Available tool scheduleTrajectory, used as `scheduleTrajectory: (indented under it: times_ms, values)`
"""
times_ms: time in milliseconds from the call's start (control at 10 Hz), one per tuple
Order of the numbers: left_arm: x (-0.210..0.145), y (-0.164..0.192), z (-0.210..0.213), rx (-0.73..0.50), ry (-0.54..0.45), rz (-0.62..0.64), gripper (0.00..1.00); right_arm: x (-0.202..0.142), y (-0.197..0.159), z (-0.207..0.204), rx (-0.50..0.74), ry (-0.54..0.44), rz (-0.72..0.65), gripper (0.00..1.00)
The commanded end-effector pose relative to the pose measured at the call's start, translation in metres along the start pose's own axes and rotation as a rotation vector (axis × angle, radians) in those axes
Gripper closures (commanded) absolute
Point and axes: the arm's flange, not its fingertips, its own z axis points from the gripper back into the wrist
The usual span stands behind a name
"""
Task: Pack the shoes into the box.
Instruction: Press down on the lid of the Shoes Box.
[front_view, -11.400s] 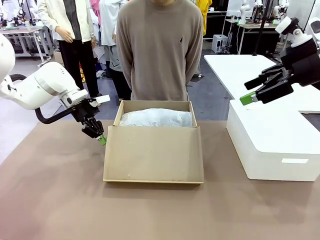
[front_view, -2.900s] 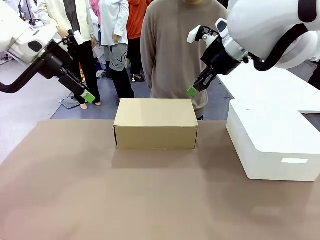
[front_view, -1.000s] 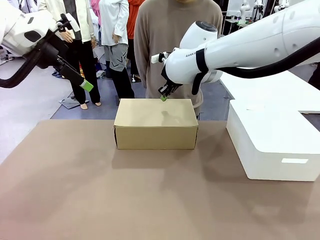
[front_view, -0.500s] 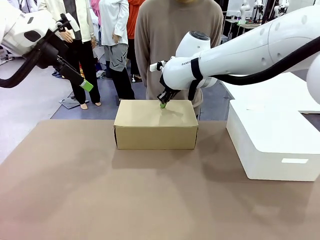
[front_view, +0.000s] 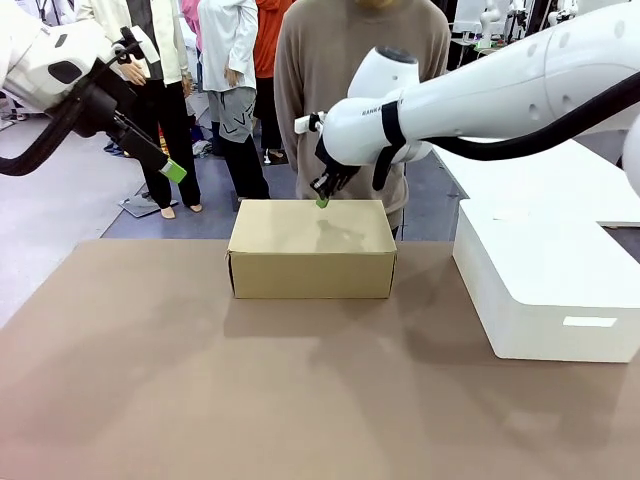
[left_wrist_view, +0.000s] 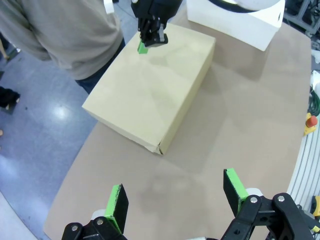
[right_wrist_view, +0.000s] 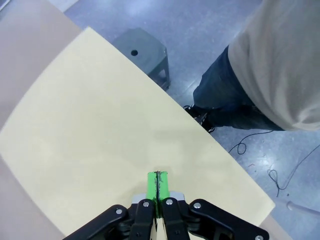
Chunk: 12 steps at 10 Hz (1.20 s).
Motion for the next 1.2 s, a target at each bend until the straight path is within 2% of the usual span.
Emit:
scheduleTrajectory:
  times_ms: [0,300,600,700,1100]
  values:
    - [-0.001,0.001,0.001,0.005,0.008,0.003,0.0,-0.007,0.013,0.03,-0.001,-0.003,0.015,1.0]
    - [-0.001,0.001,0.001,0.005,0.008,0.003,0.0,-0.021,0.026,0.054,0.031,-0.005,0.047,1.0]
    - [-0.001,0.001,0.001,0.005,0.008,0.003,0.0,-0.055,0.046,0.111,0.046,-0.004,0.125,1.0]
    - [-0.001,0.001,0.001,0.005,0.008,0.003,0.0,-0.071,0.049,0.127,0.045,0.002,0.122,0.89]
    - [-0.001,0.001,0.001,0.005,0.008,0.003,0.0,-0.133,0.066,0.168,-0.027,-0.023,0.075,0.11]
